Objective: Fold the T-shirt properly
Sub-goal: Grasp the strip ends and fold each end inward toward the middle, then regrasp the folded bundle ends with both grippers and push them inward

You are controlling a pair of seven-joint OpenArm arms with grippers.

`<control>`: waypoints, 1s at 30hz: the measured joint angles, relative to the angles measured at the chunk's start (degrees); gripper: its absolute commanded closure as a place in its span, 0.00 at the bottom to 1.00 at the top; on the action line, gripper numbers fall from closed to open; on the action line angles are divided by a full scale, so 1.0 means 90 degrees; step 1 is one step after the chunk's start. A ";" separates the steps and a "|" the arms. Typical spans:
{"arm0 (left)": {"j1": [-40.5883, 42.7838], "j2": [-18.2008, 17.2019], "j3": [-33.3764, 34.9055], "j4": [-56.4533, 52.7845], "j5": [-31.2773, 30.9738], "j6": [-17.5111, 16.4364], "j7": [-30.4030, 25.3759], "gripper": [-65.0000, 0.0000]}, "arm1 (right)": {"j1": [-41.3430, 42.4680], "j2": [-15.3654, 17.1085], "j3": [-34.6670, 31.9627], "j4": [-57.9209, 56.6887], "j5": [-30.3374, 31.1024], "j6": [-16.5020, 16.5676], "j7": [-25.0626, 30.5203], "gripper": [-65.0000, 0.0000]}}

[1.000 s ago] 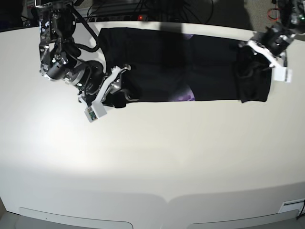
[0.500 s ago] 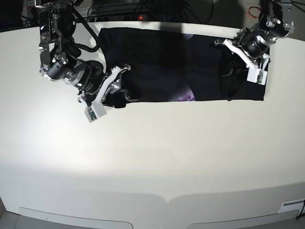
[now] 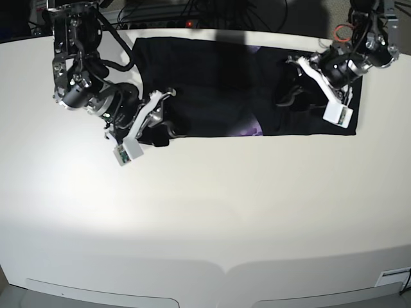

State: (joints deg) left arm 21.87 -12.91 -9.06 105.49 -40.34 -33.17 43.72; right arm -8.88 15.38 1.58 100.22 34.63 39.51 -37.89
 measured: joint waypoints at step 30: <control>-0.0369 -0.0916 0.0012 -0.1943 0.0811 0.0476 -0.1865 0.59 | 0.0017 0.0163 0.1559 -0.1452 0.1185 0.0027 -0.2980 0.54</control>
State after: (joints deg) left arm 18.55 -21.15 -8.95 88.01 -33.04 -28.88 26.94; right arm -8.73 16.84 15.62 87.15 45.30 39.75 -64.71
